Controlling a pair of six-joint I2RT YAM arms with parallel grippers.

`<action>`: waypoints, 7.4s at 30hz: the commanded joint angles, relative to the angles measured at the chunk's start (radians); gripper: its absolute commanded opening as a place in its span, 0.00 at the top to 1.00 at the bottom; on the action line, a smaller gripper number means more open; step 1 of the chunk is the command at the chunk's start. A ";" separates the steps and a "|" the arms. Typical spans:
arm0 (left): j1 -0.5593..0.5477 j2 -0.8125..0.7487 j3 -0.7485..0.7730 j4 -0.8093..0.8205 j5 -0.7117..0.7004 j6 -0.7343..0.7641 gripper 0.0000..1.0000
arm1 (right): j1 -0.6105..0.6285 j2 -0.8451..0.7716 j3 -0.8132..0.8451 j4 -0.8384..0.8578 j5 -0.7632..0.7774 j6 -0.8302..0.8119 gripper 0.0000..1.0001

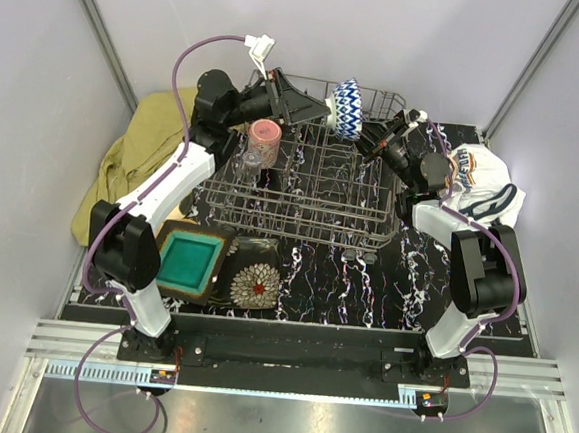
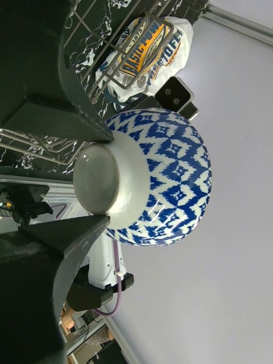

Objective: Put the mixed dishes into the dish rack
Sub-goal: Pass the bowl from the right arm to the left, then place the bowl upside down on the dish rack

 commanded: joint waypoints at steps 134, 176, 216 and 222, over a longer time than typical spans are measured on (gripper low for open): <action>0.006 0.089 0.009 0.146 0.048 -0.084 1.00 | -0.040 0.012 -0.107 0.226 -0.020 0.062 0.54; 0.036 0.199 0.184 -0.329 -0.025 0.251 1.00 | -0.339 -0.200 -0.230 0.226 -0.138 0.070 0.50; 0.084 0.609 0.701 -0.700 -0.228 0.490 1.00 | -0.486 -0.149 -0.259 0.263 -0.256 0.074 0.50; 0.084 0.653 0.761 -0.722 -0.274 0.522 1.00 | -0.488 -0.142 -0.261 0.263 -0.268 0.067 0.50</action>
